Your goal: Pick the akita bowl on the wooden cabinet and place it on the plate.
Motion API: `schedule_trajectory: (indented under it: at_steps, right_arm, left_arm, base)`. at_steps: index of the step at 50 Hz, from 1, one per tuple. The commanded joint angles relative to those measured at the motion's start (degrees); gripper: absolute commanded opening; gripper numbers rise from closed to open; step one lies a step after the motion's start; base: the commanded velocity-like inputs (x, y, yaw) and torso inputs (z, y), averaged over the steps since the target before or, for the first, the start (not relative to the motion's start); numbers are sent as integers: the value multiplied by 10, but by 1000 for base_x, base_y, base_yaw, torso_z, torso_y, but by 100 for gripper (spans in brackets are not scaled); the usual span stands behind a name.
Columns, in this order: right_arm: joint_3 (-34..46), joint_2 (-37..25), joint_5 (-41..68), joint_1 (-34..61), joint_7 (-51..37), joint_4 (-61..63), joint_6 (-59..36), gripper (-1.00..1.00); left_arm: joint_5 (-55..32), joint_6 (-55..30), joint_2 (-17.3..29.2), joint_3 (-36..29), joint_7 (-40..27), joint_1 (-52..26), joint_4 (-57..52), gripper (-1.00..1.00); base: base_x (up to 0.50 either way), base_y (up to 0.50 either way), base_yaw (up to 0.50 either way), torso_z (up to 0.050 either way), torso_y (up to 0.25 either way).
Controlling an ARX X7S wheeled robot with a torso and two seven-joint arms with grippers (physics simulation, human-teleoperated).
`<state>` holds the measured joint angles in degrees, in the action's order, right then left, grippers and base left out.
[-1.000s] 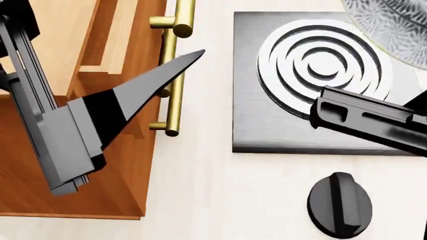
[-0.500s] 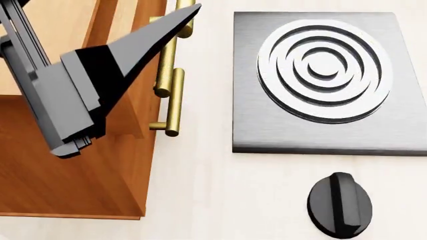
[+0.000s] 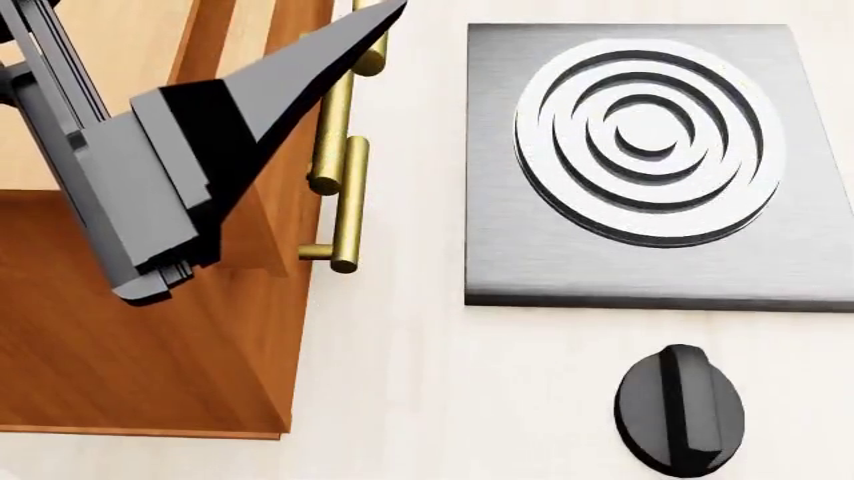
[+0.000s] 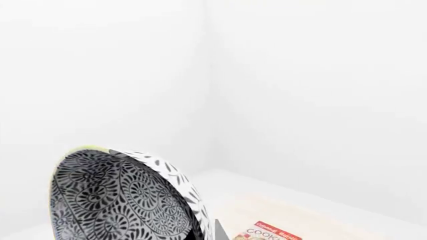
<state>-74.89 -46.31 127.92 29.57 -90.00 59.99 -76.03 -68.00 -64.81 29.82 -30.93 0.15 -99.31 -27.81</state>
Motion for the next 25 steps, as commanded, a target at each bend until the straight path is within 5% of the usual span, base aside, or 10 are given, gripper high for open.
schedule_trajectory:
  at_steps: [1, 11, 15, 21, 25]
  right_arm:
    - [-92, 9, 28, -53, 0, 0, -25, -100]
    - [-76, 57, -51, -26, 53, -23, -117, -100]
    - [-79, 86, -144, -28, 142, -21, -137, -100]
    - [-35, 122, -373, -50, 321, 0, -135, -100]
    - [103, 166, -666, -159, 470, -14, 11, -100]
  left_arm:
    - [4, 6, -1, -5, 1, 3, 1, 100]
    - [4, 10, 4, -4, 0, 9, 0, 100]
    - [5, 11, 4, -6, 1, 9, 0, 100]
    - [5, 13, 6, -6, 2, 9, 0, 100]
    - [6, 15, 11, -6, 2, 13, -2, 100]
  base:
    - [0, 0, 0, 0, 0]
    - [0, 0, 0, 0, 0]
    - [0, 0, 0, 0, 0]
    - [0, 0, 0, 2, 0]
    - [0, 0, 0, 0, 0]
